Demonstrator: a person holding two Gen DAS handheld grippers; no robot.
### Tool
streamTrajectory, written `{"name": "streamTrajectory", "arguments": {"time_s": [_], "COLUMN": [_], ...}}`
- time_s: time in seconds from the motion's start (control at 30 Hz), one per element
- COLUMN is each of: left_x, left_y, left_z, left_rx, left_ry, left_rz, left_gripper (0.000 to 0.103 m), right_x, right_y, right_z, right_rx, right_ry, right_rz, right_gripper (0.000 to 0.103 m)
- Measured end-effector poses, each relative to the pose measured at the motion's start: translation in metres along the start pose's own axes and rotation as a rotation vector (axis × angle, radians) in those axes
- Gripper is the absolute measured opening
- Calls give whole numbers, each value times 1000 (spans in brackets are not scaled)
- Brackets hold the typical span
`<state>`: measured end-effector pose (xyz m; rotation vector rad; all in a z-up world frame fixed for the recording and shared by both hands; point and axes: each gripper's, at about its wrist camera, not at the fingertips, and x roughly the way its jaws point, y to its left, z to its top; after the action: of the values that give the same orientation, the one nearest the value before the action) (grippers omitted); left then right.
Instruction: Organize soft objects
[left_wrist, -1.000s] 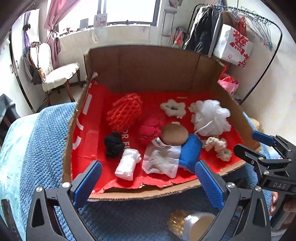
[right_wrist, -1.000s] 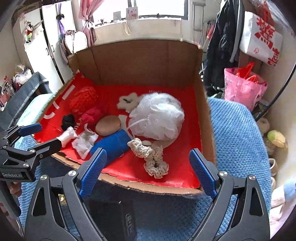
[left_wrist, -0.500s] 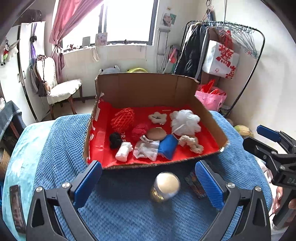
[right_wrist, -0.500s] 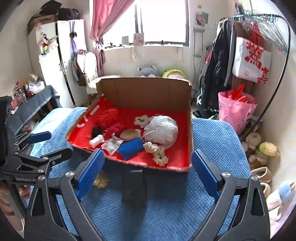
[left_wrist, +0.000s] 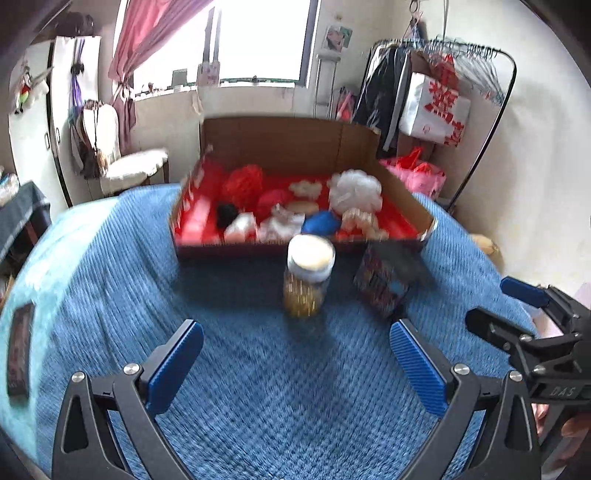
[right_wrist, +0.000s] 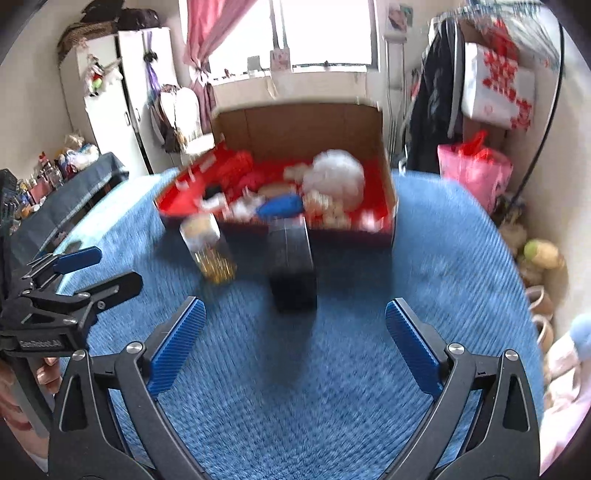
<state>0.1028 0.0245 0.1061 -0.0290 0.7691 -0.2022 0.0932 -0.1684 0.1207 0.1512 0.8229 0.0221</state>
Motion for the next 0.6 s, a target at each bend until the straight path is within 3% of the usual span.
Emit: {"name": "streamTrajectory", "arguments": {"time_s": [0.27,0.47,0.6], "left_x": [54,78,82], "left_y": [0,6,7], "left_z": [-35,-45,-48], "left_rx": [23,34,22], "left_ry": [103,129,133], "left_rz": [20,88,99], "left_gripper": [103,103,103], "right_x": [58,86,90], "right_y": [-10,-18,-17], "right_z": [-42,-54,-57], "right_rx": [46,65,50], "right_ry": [146,207,195], "right_rz": [-34,-106,-125], "right_gripper": [100,101,103]}}
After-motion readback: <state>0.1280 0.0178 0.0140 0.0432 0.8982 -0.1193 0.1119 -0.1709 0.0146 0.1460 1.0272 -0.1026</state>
